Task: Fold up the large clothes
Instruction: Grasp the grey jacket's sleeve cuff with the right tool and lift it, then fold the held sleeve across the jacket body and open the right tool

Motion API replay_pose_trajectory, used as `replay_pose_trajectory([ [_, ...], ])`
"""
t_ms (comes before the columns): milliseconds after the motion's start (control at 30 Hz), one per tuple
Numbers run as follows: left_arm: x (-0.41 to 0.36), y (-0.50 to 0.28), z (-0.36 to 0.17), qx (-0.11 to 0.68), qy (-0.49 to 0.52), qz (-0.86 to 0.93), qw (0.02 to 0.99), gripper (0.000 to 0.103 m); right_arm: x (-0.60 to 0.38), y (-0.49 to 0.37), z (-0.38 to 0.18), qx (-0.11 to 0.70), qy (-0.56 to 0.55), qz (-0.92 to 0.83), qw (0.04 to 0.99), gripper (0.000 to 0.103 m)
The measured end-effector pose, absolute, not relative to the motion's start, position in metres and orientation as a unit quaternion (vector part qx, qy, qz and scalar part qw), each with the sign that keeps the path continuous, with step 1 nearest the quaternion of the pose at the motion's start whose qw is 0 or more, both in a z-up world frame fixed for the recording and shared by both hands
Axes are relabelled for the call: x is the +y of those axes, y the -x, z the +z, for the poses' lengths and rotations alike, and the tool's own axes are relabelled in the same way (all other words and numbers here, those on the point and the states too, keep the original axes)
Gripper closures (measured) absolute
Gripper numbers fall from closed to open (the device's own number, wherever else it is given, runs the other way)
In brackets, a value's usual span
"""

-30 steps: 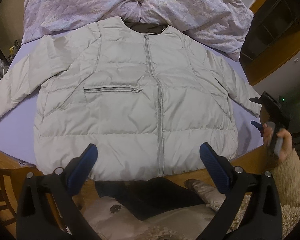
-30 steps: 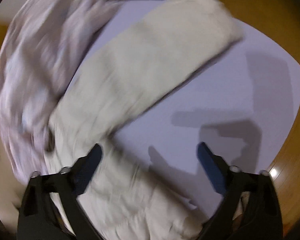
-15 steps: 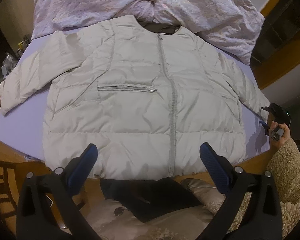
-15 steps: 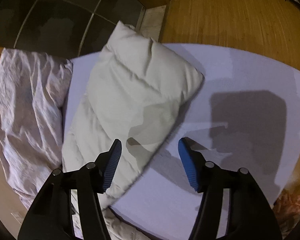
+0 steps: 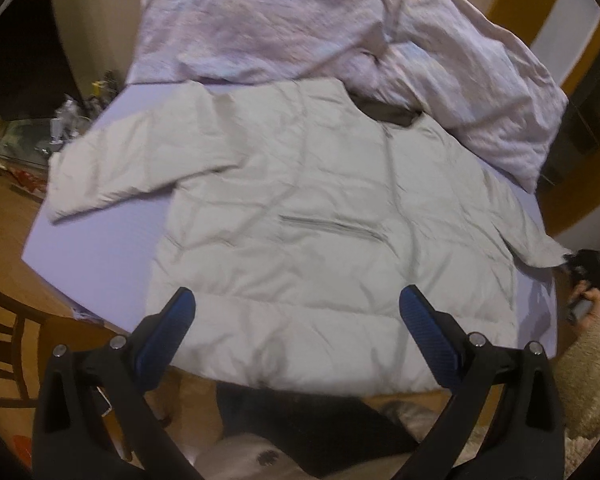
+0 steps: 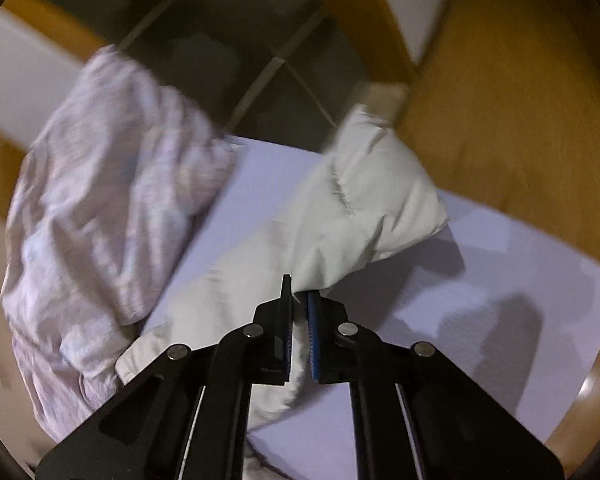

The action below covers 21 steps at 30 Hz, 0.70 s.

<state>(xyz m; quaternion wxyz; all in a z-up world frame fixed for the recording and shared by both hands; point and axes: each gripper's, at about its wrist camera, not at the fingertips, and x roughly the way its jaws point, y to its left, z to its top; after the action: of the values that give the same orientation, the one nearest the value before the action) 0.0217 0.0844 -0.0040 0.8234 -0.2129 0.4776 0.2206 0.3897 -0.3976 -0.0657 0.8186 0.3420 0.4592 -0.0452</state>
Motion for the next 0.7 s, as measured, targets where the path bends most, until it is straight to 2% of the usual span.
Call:
replay_pose_trajectory([
  [400, 0.131, -0.004, -0.012, 0.456, 0.227, 0.267, 0.818, 0.002, -0.218, -0.381, 0.046, 0.396, -0.202, 0.177, 0.878, 0.096],
  [567, 0.150, 0.010, -0.022, 0.453, 0.257, 0.277, 0.808, 0.002, -0.129, -0.359, 0.062, 0.397, -0.161, 0.264, 0.864, 0.096],
  [700, 0.166, 0.024, -0.027, 0.445, 0.273, 0.286, 0.803, 0.002, -0.075, -0.344, 0.049, 0.419, -0.132, 0.302, 0.846, 0.096],
])
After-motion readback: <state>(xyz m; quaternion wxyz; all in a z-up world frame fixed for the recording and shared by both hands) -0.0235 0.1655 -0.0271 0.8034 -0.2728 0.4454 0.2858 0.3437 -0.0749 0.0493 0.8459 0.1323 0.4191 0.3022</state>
